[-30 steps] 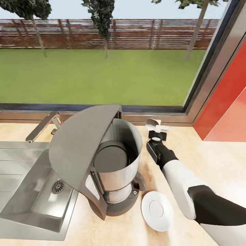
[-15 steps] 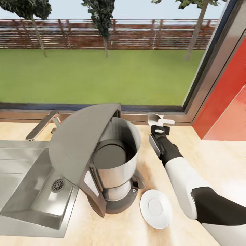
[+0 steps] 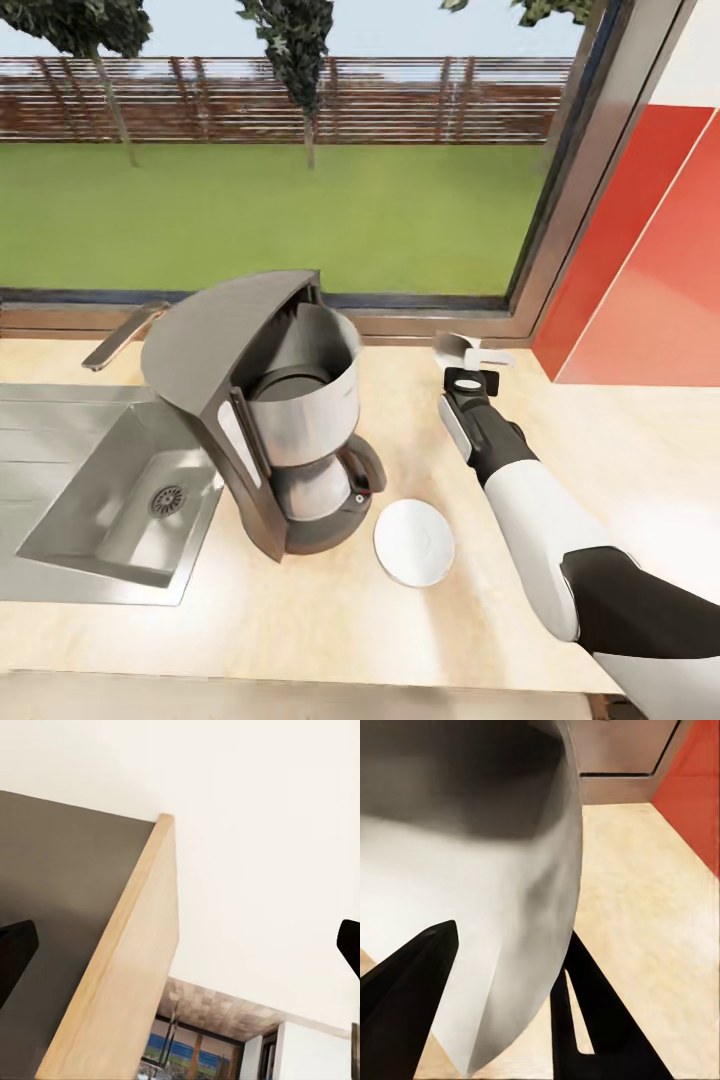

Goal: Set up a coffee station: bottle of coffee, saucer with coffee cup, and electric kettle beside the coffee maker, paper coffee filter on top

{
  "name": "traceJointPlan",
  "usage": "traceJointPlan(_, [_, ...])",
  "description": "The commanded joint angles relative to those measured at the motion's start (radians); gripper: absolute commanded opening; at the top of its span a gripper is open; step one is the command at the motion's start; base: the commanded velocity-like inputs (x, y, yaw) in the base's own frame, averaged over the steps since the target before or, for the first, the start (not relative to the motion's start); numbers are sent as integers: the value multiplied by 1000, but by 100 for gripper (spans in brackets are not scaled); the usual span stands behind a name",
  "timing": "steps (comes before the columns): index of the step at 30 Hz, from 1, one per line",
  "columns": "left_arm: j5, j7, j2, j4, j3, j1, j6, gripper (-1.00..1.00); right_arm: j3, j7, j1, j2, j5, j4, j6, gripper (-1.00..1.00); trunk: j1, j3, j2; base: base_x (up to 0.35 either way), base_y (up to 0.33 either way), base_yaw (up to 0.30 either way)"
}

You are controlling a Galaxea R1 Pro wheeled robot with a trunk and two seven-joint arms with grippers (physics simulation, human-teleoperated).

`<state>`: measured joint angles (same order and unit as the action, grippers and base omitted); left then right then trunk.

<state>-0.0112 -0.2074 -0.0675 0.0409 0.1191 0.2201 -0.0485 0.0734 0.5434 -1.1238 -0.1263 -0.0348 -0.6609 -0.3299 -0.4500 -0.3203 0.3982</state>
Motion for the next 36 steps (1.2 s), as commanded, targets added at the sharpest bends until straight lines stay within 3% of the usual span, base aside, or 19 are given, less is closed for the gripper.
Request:
traceJointPlan(1, [-1, -1, 0, 2, 7, 0, -5, 100, 5, 7, -1, 1, -4, -1, -8, -100, 0, -2, 2, -285, -140, 0])
traceJointPlan(19, [-1, -2, -7, 2, 7, -1, -4, 100, 6, 7, -1, -2, -5, 1, -8, -100, 0, 18, 2, -323, 15, -53])
traceJointPlan(33, [-1, -3, -9, 1, 7, -1, -4, 100, 6, 7, -1, -6, -4, 6, -9, -100, 0, 40, 2, -28, 136, -79])
traceJointPlan(36, [-1, -3, -9, 2, 7, -2, -4, 100, 6, 7, -1, -7, -7, -1, -120, -100, 0, 45, 2, 0, 1, -79])
